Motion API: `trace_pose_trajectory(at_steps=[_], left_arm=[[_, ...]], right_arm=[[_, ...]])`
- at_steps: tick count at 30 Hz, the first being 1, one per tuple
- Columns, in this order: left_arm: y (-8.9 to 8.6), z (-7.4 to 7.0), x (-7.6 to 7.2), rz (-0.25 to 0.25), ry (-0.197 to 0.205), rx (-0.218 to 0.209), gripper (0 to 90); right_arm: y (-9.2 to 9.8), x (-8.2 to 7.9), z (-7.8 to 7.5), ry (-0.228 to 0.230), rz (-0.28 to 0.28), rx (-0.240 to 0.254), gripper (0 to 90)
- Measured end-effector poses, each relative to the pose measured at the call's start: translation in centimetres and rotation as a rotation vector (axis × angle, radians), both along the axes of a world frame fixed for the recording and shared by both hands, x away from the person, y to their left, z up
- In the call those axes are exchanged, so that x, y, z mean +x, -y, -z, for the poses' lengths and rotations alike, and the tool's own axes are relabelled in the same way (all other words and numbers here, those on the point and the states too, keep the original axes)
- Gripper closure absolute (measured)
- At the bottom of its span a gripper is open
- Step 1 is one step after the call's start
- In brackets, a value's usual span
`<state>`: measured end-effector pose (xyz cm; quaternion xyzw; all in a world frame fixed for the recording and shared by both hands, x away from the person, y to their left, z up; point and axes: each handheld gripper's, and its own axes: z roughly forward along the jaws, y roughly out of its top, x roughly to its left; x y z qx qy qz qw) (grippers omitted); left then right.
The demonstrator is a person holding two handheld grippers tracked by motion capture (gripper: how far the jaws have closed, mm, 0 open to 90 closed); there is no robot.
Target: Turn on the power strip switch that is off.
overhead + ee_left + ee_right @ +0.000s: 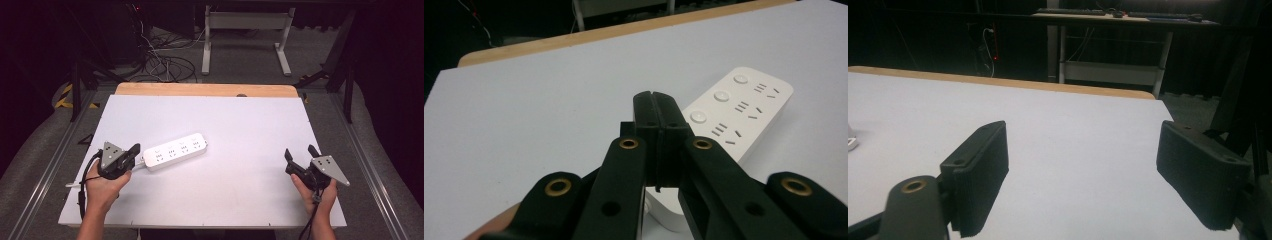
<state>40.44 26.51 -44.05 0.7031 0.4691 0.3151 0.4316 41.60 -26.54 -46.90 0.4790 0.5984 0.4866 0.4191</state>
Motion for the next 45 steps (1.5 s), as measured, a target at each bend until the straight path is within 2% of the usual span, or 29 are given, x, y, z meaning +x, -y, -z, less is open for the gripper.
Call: trace_pose_trajectory(at_steps=[4, 5, 10, 14, 18, 25, 28, 31, 34, 45], left_arm=[[0.7, 0.1, 0.7, 0.01, -0.009, 0.015, 90.0], [0.9, 0.1, 1.0, 0.015, -0.016, 0.03, 90.0], [1.3, -0.3, 1.5, 0.022, -0.031, 0.041, 90.0], [1.9, -0.3, 2.0, 0.023, -0.06, 0.083, 90.0], [2.4, -0.3, 2.5, 0.028, -0.084, 0.1, 90.0], [3.6, -0.3, 3.5, 0.052, -0.145, 0.144, 90.0], [4.0, 0.0, 4.0, 0.06, -0.185, 0.161, 90.0], [4.1, 0.5, 4.6, 0.056, -0.218, 0.168, 90.0], [4.2, 0.7, 4.8, 0.058, -0.235, 0.17, 90.0], [4.1, 1.3, 5.7, 0.056, -0.271, 0.168, 90.0]], right_arm=[[-0.1, 0.1, 0.1, -0.003, -0.003, -0.003, 21.3], [-0.1, 0.1, 0.1, -0.004, -0.007, -0.003, 21.4], [-0.1, 0.1, 0.1, -0.006, -0.008, -0.006, 21.5], [-0.1, 0.1, 0.1, -0.005, -0.005, -0.006, 21.6], [-0.1, 0.1, 0.1, -0.01, -0.006, -0.007, 21.6], [-0.2, 0.2, 0.1, -0.011, -0.011, -0.006, 21.7], [-0.2, 0.2, 0.1, -0.015, -0.014, -0.006, 21.8], [-0.2, 0.2, 0.2, -0.02, -0.014, -0.007, 21.9], [-0.1, 0.2, 0.2, -0.022, -0.012, -0.009, 22.0], [-0.2, 0.2, 0.4, -0.031, -0.019, -0.015, 22.2]])
